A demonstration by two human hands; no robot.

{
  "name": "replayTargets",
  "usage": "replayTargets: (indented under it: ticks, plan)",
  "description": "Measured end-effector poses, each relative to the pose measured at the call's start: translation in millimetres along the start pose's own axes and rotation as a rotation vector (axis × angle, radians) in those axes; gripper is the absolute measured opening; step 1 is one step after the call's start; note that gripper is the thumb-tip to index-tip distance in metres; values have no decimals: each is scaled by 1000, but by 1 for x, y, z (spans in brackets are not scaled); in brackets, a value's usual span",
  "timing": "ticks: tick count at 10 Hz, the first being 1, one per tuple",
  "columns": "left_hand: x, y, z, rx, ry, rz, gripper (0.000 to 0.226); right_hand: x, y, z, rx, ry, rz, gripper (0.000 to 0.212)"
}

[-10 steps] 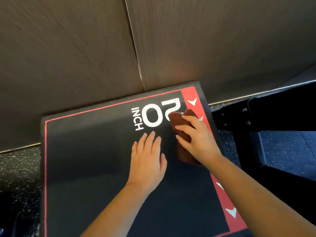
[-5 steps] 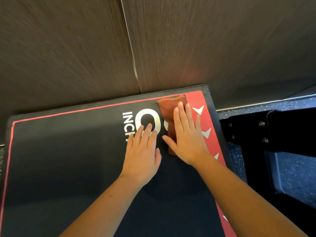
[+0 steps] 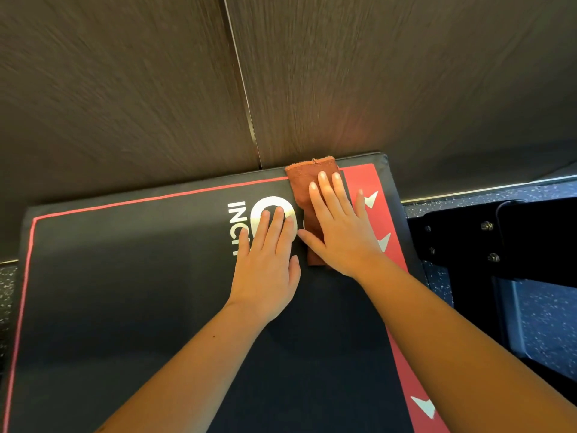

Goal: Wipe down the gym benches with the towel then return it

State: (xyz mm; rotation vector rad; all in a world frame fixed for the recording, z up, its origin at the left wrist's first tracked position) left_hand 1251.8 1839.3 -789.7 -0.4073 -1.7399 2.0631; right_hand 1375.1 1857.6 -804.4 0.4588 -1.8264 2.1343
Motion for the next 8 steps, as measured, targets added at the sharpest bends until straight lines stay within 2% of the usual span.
replayTargets:
  ticks: [1,2,5,6,8]
  plan:
    - [-3,3,9,23,0,-6,60,-4,-2,25,-15,-8,-83,87]
    - [-5,8,14,50,-8,-18,59,-15,4,46,56,42,-66,91]
    - [-3,9,17,69,-54,-36,59,-17,5,31,80,44,49,88]
    - [-2,3,20,66,-60,-56,59,-11,0,34,73,51,32,86]
    - [-5,-31,36,21,-68,-73,57,21,-38,61,-46,19,-3,65]
Point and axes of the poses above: each hand's wrist, its own z-axis away from the middle knuckle, its own y-axis out of the palm, x = y × z, the point moved 7 cm from there along -z, towards the middle knuckle, and after that the axes turned 15 degrees about -z, right-handed, at the moved point
